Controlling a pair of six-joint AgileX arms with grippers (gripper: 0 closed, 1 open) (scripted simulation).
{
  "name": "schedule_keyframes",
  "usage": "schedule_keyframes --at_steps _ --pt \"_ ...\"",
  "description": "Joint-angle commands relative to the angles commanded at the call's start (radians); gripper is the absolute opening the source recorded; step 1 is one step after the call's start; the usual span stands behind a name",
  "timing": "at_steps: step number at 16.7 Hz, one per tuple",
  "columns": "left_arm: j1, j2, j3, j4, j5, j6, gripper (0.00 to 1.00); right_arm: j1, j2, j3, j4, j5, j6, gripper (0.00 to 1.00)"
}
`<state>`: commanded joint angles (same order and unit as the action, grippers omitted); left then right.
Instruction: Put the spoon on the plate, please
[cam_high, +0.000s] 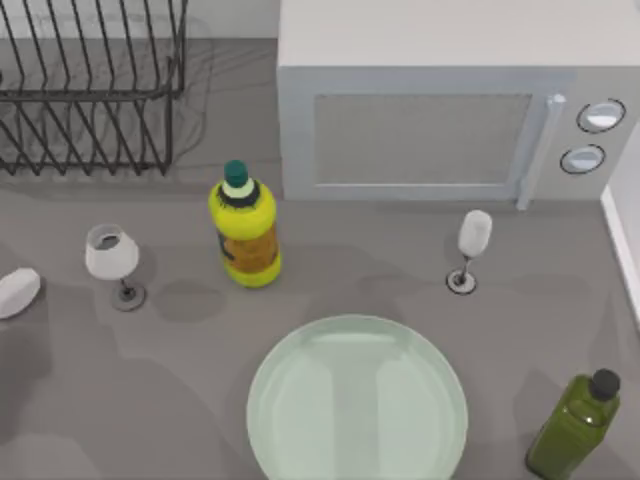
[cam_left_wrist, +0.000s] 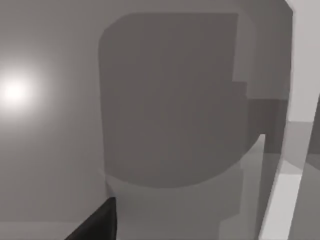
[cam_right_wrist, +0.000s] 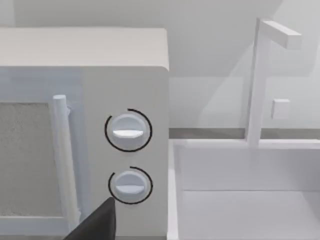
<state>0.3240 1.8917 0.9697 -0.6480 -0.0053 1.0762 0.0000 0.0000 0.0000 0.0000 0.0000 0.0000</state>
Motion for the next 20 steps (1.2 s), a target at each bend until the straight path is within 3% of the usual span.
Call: schedule_keyframes --at_steps 10,18,20 --pt "0.000 0.000 0.000 0.000 0.000 0.000 0.02 0.000 0.000 0.000 0.000 0.000 0.000 1.00" --pt "0.000 0.000 0.000 0.000 0.000 0.000 0.00 0.000 0.000 0.000 0.000 0.000 0.000 1.00" --pt "-0.003 -0.063 0.023 -0.077 0.022 -0.022 0.00 0.000 0.000 0.000 0.000 0.000 0.000 1.00"
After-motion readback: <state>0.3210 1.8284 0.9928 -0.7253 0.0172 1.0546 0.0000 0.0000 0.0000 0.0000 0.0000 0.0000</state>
